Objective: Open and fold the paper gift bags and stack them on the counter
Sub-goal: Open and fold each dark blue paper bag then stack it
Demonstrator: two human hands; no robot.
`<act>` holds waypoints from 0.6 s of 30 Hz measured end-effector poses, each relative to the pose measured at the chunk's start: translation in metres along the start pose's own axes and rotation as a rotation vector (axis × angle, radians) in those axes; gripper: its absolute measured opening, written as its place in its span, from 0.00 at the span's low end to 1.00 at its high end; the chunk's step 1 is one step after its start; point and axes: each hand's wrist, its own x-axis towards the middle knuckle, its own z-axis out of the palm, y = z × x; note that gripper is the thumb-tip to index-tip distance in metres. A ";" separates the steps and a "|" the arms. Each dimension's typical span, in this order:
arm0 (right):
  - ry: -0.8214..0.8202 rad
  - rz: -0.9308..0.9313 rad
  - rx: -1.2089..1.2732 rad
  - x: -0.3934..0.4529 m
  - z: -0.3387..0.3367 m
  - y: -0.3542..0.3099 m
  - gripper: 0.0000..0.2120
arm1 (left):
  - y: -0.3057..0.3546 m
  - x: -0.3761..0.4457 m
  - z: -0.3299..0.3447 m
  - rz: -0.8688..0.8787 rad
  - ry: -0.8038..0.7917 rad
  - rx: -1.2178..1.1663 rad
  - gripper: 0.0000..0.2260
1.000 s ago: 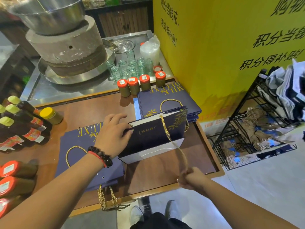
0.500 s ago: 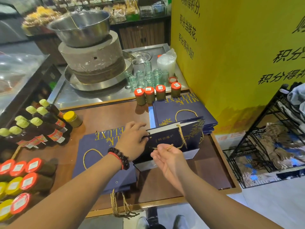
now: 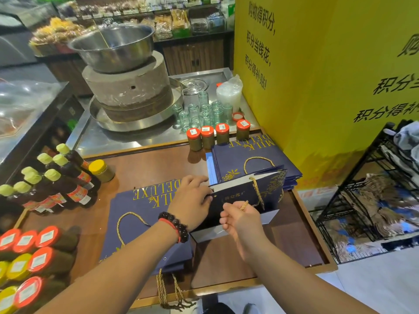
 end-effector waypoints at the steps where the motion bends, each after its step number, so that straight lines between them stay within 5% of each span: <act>1: 0.008 -0.004 0.004 0.000 0.001 0.000 0.05 | -0.001 0.000 0.001 0.005 0.005 -0.008 0.09; 8: -0.053 -0.021 0.093 0.000 0.011 0.001 0.11 | -0.004 0.001 0.002 0.015 0.021 -0.002 0.10; 18: 0.022 -0.010 0.025 0.001 0.017 0.008 0.04 | -0.006 0.002 0.005 0.022 0.014 -0.011 0.10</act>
